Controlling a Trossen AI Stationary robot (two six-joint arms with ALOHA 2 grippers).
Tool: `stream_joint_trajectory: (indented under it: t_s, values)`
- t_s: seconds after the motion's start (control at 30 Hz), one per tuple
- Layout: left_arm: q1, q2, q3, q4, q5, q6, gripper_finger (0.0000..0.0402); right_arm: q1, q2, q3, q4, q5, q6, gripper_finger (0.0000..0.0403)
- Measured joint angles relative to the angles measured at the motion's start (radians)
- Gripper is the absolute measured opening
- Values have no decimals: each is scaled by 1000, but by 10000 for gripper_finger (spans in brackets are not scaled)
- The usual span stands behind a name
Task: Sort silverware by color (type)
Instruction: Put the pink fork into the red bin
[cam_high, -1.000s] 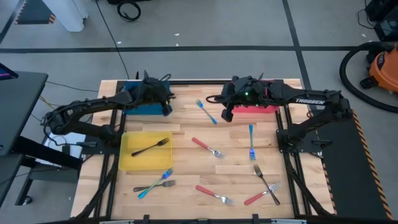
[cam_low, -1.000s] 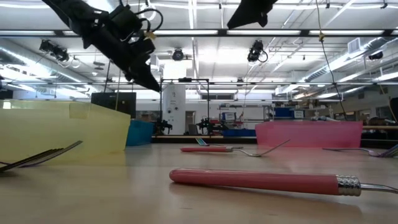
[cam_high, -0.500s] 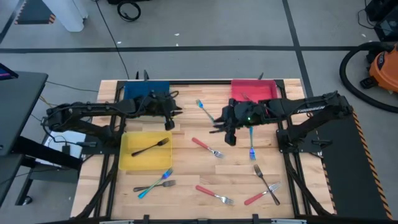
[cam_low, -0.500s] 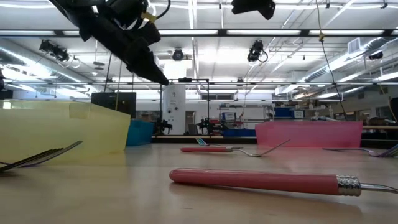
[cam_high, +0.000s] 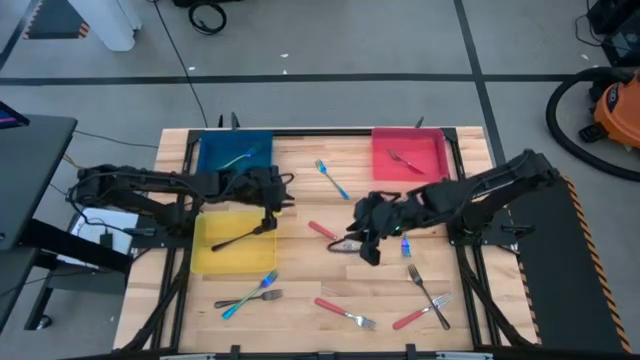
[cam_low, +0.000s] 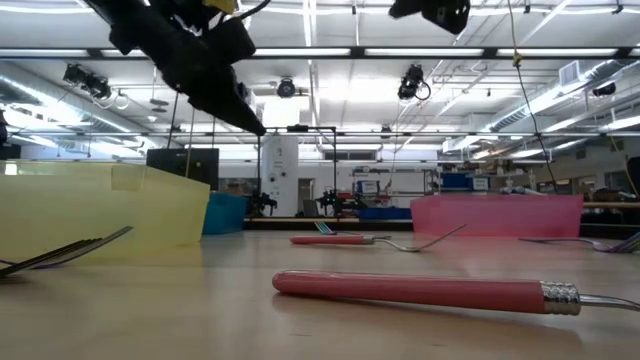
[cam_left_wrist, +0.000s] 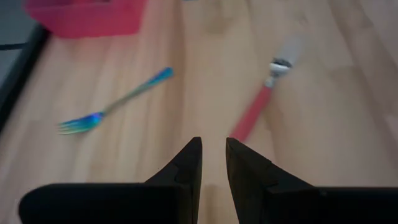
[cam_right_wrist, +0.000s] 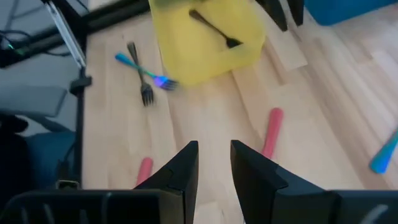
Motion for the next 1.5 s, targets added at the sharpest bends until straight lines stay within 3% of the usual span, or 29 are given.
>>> stream_joint_trajectory:
  t_s: [0.37,0.67,0.97,1.5]
  values:
    - [-135,0,0,-102,0,-27,73,-9,229,0,92,125,-8,101]
    - [-209,0,0,-129,0,-28,73,-58,398,0,90,144,-11,101]
    - [-215,0,0,-127,0,-53,73,-138,489,0,69,-23,-28,101]
    - [-215,0,0,-132,0,-80,73,-153,487,-54,95,-61,-27,101]
